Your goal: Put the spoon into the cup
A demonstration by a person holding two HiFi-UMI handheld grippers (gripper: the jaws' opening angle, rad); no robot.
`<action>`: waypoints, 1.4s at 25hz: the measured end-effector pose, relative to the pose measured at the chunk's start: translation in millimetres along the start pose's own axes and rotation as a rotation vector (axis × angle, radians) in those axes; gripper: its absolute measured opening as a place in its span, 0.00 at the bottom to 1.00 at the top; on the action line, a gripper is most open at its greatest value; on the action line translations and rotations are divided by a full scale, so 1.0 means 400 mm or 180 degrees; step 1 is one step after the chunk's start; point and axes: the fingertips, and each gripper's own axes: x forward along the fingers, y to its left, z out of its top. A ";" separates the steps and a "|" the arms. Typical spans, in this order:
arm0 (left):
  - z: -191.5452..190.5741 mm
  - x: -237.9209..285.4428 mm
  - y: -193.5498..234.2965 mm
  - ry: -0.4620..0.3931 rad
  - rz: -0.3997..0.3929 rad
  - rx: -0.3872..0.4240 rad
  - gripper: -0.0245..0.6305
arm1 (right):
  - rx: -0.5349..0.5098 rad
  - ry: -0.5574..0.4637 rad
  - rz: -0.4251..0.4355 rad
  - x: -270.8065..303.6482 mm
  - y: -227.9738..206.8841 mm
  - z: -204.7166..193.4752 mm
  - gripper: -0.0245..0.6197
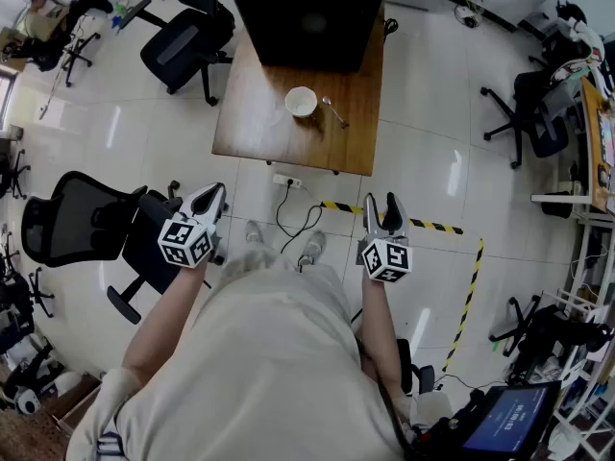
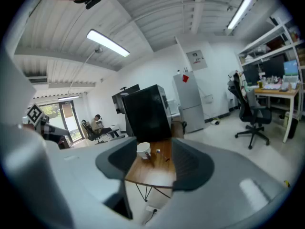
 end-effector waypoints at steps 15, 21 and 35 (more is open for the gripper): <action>-0.046 0.006 -0.116 -0.0062 0.0019 -0.0110 0.04 | -0.0060 0.0207 0.0149 -0.024 -0.081 -0.036 0.37; -0.004 0.091 -0.063 -0.0114 -0.0179 -0.0133 0.04 | -0.0259 0.0313 0.0116 0.012 -0.034 -0.014 0.37; 0.152 0.252 0.113 -0.0065 -0.0732 0.0029 0.04 | -0.0174 0.0623 -0.0316 0.161 0.083 0.019 0.24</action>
